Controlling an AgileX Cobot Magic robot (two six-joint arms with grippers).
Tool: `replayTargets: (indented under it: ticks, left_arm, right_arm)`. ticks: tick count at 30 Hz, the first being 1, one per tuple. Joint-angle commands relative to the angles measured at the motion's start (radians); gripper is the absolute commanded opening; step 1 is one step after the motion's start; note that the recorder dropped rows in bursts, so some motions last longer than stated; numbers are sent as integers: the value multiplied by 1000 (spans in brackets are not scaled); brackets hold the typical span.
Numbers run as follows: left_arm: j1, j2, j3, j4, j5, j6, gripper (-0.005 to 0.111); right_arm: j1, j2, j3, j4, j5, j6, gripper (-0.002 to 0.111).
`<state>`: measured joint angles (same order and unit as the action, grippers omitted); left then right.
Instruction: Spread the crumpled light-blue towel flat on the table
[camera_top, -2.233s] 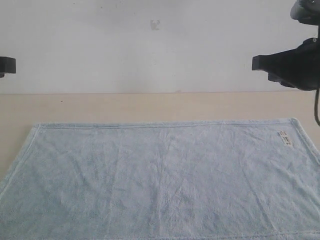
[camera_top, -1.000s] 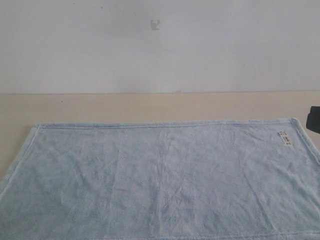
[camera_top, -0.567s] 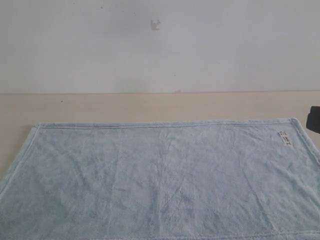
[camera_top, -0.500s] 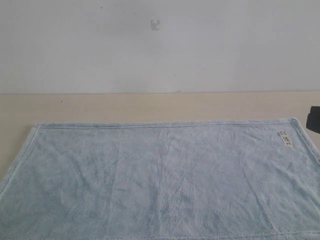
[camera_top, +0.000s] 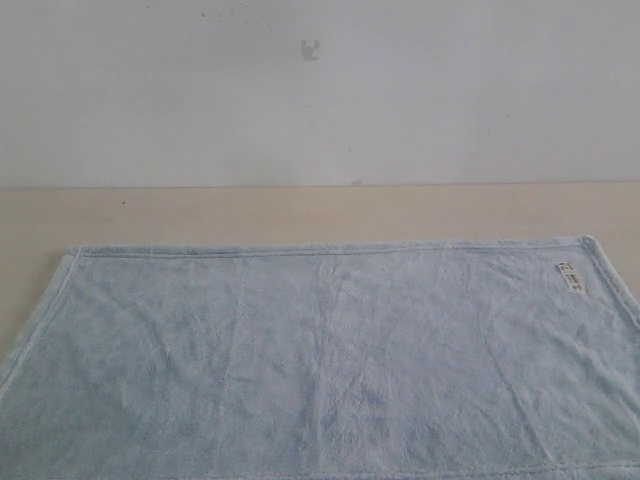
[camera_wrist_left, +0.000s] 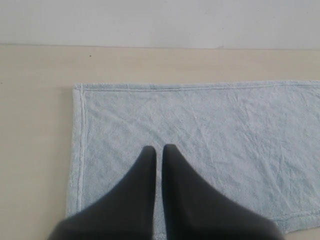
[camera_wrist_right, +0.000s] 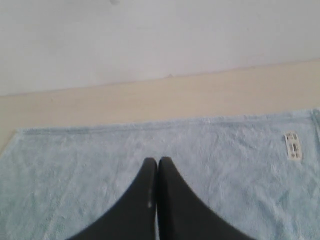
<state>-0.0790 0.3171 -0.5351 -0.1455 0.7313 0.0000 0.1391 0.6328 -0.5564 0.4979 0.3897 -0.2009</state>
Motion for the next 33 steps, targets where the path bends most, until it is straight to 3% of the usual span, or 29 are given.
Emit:
replayTargets:
  ticks: [1,22,33]
  left_arm:
    - [-6,-7,3,-8,-5,0,4]
    - [-6,-7,3,-8,-5,0,4]
    - [-6,-7,3,-8,0,0,4]
  right_arm:
    - [0,-165,0,-3,0,0,0]
    - [0,-441,4,-3,-6,0,0]
    - [-2,-552,253,-35,-76,5,0]
